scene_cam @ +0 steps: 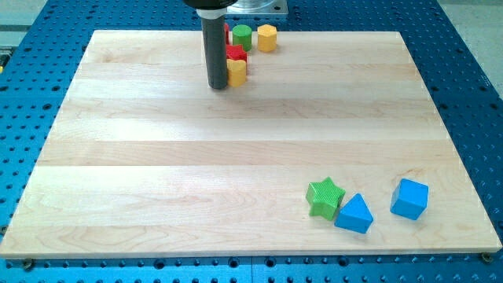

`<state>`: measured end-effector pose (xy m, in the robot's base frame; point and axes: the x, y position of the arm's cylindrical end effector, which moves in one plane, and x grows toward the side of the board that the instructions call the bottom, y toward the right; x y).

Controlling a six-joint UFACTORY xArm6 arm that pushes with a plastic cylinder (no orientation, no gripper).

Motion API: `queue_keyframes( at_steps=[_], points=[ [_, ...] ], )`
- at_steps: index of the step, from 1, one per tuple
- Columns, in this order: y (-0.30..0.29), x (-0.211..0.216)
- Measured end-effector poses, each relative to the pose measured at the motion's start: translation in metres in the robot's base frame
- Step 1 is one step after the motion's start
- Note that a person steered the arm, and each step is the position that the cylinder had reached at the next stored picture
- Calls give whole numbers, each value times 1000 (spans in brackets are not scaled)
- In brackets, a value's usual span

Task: Drag the green star to the bottom of the yellow heart

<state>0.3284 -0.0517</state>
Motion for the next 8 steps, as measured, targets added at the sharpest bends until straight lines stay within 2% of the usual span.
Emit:
queue_keyframes(
  at_steps=[1,2,3,4,6,7,8],
  points=[
    [0,-8],
    [-13,10],
    [10,69],
    [129,72],
    [309,210],
    [308,240],
    [250,247]
  ],
)
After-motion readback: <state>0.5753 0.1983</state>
